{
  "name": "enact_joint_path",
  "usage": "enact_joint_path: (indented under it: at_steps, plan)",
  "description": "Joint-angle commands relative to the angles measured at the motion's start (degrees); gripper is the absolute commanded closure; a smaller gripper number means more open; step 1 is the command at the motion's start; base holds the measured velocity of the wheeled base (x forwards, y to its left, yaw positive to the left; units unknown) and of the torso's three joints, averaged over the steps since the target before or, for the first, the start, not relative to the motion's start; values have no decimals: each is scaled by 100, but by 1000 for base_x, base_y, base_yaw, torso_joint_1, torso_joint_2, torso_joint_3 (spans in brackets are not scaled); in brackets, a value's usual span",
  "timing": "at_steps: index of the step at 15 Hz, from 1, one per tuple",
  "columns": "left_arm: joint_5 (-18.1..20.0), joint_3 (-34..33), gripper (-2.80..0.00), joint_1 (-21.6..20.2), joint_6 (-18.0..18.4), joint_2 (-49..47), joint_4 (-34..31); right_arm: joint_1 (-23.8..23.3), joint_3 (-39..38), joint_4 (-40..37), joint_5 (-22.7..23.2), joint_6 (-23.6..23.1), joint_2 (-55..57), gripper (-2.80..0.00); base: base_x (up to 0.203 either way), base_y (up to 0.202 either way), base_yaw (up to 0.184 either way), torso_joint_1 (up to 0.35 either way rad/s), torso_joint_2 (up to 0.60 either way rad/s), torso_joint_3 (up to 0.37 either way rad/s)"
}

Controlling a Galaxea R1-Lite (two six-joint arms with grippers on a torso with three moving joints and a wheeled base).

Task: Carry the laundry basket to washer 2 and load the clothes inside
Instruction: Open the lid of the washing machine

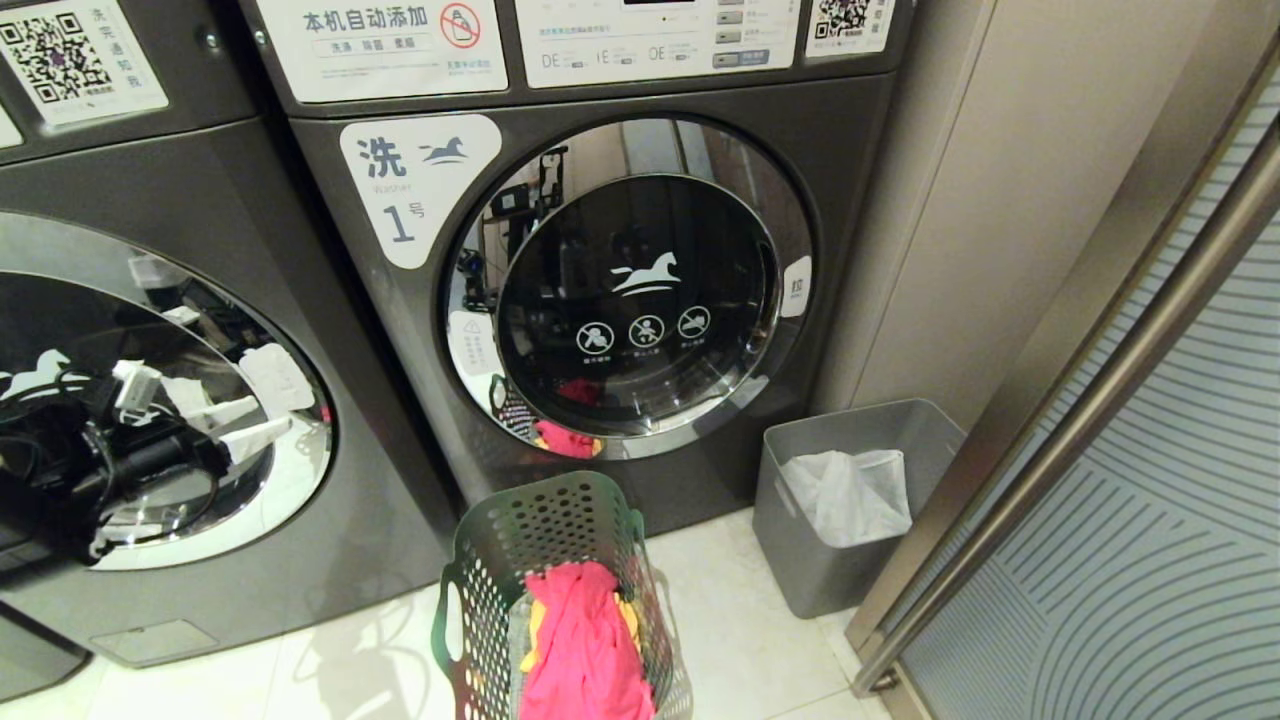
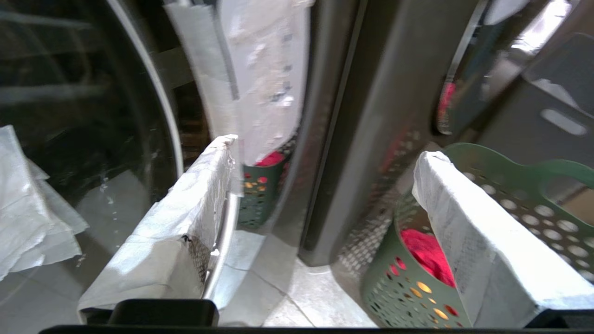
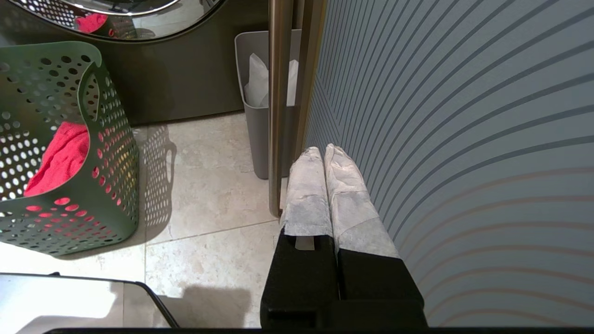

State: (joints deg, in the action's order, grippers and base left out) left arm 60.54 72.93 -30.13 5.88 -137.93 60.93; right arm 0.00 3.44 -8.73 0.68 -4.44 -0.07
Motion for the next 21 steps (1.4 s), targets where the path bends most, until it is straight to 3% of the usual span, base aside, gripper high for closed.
enact_joint_path:
  at_steps: [1,5,12,14,19,21]
  plan:
    - [-130,82,-280,52,-26,-112,42,0,-1,-6,2,-5,-1,0,0,0,0,0,0,0]
    - [-267,568,-280,144,-81,-293,35,0,-1,-6,2,-5,-1,0,0,0,0,0,0,0]
    - [-369,1080,-280,278,-638,-583,44,0,-1,-6,2,-5,-1,0,0,0,0,0,0,0]
    - [-247,1265,-280,332,-913,-641,76,0,-1,-6,2,-5,-1,0,0,0,0,0,0,0]
    - [-147,1478,-280,333,-1221,-780,86,0,-1,-6,2,-5,-1,0,0,0,0,0,0,0]
    - [62,1478,-280,333,-1255,-780,86,0,-1,-6,2,-5,-1,0,0,0,0,0,0,0]
